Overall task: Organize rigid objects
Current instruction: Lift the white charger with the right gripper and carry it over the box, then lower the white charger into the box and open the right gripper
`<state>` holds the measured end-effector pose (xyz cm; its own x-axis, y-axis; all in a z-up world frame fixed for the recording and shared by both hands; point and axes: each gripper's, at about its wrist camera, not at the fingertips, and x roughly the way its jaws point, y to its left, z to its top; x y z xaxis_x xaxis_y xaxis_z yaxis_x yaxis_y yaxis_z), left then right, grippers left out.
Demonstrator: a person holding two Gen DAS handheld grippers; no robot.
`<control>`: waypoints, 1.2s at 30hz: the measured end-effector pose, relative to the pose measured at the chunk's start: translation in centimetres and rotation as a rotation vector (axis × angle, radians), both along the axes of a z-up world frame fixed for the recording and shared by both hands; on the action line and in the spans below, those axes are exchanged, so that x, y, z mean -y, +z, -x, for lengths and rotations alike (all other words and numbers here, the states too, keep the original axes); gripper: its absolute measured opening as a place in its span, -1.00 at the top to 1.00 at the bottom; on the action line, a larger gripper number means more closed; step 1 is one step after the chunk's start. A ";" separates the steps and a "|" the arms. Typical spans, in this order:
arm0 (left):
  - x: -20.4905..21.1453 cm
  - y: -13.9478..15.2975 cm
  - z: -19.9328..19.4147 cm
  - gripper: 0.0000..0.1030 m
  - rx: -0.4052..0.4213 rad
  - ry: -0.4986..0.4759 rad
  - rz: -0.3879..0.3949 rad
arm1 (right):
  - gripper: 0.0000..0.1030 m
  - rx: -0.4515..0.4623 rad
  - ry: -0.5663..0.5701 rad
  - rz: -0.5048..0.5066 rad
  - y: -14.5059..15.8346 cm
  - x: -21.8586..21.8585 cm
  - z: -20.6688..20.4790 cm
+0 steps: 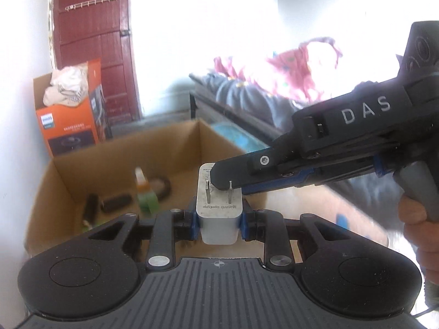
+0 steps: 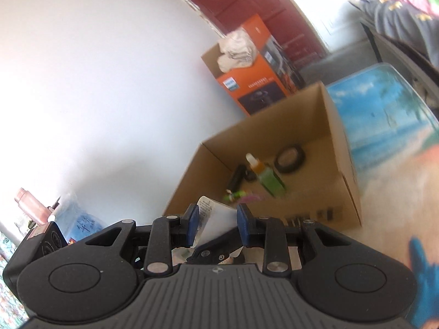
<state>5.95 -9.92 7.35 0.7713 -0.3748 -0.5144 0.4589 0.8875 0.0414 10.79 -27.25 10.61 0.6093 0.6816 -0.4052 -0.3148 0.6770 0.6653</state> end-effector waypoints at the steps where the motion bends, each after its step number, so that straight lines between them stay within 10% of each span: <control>1: 0.0 0.5 -0.6 0.49 0.006 0.001 0.004 | 0.36 0.010 0.003 0.001 0.5 0.0 -0.6; 18: 1.4 -2.2 -15.6 0.49 -0.299 0.098 0.045 | 0.36 -0.142 0.063 0.156 -1.6 0.4 -16.8; 36: 2.6 -4.0 -20.2 0.49 -0.477 0.119 0.066 | 0.35 -0.095 0.120 0.346 -3.2 -0.9 -19.9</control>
